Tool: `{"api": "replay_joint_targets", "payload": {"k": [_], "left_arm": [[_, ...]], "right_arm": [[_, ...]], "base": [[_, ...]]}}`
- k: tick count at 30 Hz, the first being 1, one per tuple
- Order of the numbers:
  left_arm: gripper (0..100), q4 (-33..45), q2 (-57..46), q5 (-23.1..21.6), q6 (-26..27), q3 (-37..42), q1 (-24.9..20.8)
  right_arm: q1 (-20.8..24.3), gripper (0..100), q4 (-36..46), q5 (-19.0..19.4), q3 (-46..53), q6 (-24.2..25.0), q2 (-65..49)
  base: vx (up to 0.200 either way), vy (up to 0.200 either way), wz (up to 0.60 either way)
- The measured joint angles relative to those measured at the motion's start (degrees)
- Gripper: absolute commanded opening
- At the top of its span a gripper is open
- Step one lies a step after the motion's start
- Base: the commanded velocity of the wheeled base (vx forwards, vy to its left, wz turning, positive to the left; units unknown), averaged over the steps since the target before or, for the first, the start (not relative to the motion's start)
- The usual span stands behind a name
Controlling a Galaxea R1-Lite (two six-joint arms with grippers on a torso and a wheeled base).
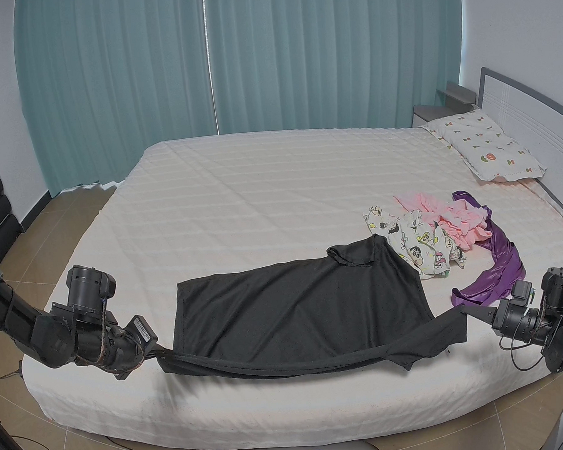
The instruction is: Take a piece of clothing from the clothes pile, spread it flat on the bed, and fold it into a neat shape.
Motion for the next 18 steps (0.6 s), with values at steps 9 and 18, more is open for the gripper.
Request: {"api": "replay_joint_targets", "payload": {"k": [9, 18], "left_arm": [[0, -0.21, 4.16, 0.65, -0.09, -4.72, 1.52], [0, 0.09, 11.67, 1.17, -0.06, -11.14, 2.18]], "right_arm": [[0.20, 0, 0.02, -4.56, -3.12, -0.22, 3.07], [1.55, 0, 0.02, -5.91, -7.73, -0.27, 8.96]], "base": [[0.000, 0.000, 0.00], [0.000, 0.000, 0.00]]}}
